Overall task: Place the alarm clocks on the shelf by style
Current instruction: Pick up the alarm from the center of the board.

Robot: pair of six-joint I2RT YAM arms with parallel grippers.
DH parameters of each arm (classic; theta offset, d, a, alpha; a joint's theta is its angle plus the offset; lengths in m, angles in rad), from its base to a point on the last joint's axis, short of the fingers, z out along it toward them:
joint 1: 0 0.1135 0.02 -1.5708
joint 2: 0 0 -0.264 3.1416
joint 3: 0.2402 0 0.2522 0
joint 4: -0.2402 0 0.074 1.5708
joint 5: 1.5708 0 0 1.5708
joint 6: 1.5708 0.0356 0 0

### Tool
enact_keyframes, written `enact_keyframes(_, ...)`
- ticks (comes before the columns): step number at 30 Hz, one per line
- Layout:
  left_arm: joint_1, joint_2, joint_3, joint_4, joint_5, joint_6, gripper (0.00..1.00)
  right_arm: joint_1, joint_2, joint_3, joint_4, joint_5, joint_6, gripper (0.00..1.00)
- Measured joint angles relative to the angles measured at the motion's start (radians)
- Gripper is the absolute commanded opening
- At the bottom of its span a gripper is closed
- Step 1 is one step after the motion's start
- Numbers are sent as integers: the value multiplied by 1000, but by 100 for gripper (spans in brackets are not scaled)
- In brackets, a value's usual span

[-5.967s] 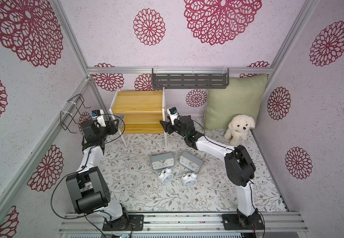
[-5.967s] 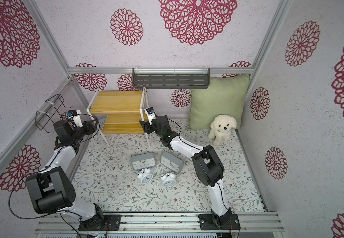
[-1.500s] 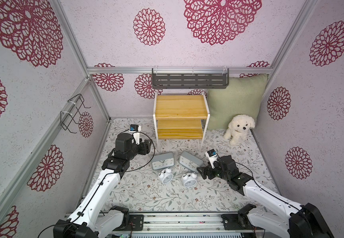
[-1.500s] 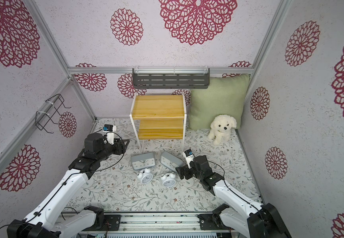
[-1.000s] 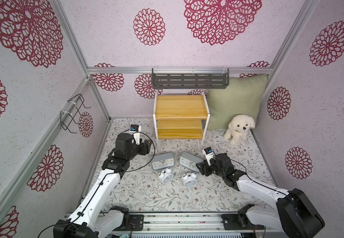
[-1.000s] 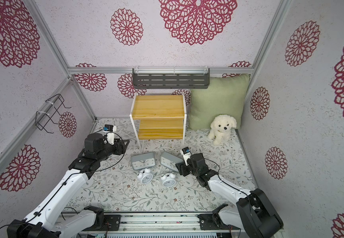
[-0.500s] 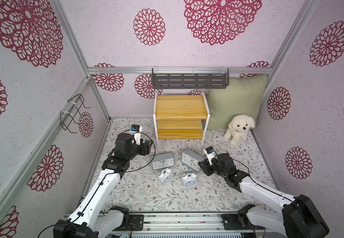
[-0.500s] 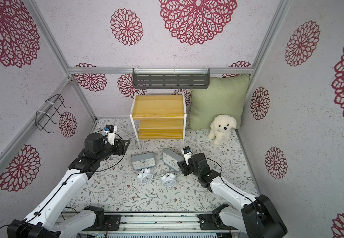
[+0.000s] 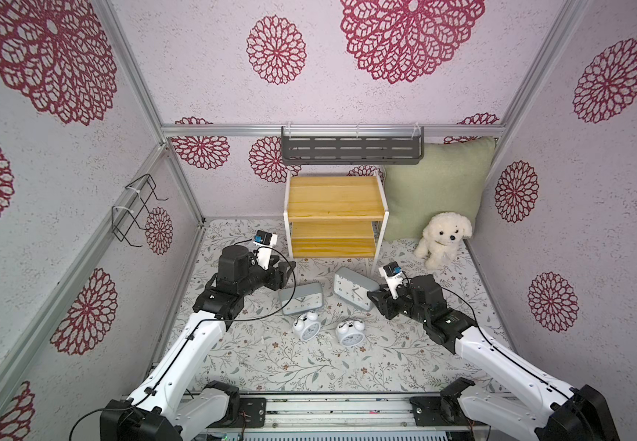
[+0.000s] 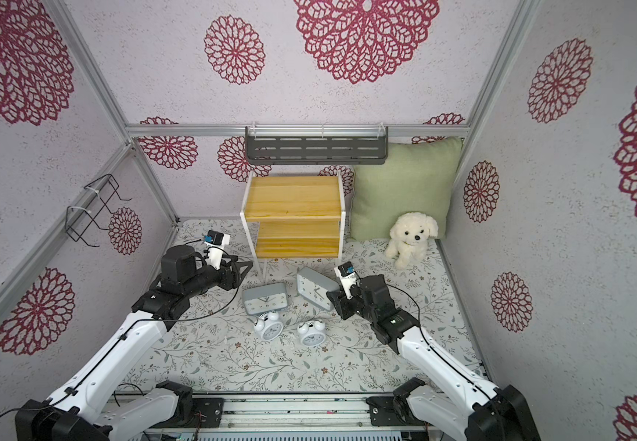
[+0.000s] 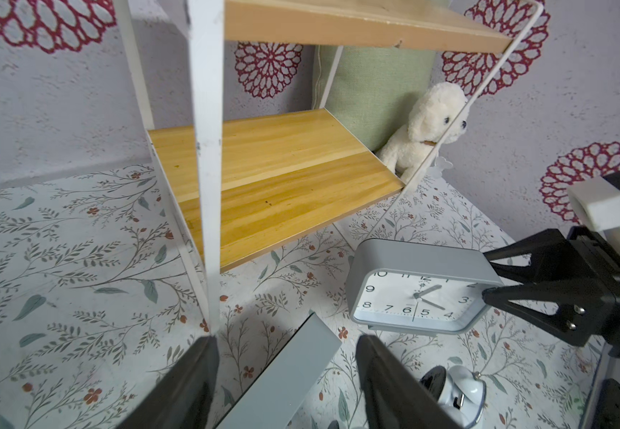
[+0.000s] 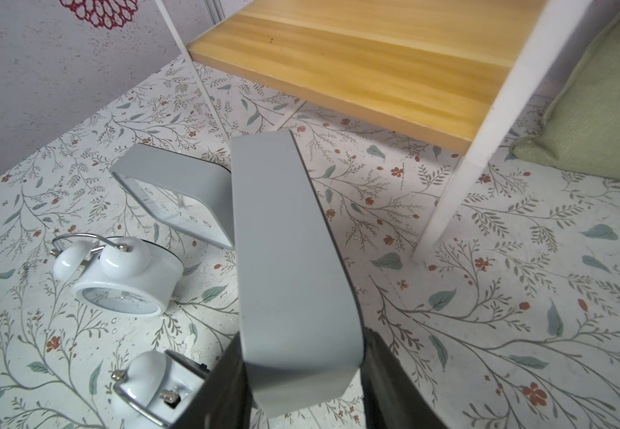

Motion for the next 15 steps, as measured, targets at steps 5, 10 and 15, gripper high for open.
enact_keyframes(5, -2, 35, 3, 21, 145, 84, 72, -1, -12, 76, -85, -39, -20, 12)
enact_keyframes(10, -3, 76, 3, 80, 268, 165, 85, -6, -27, 169, -119, -90, -41, 11)
enact_keyframes(15, -3, 140, 46, 93, 361, 229, 87, -8, -42, 225, -140, -134, -66, 11)
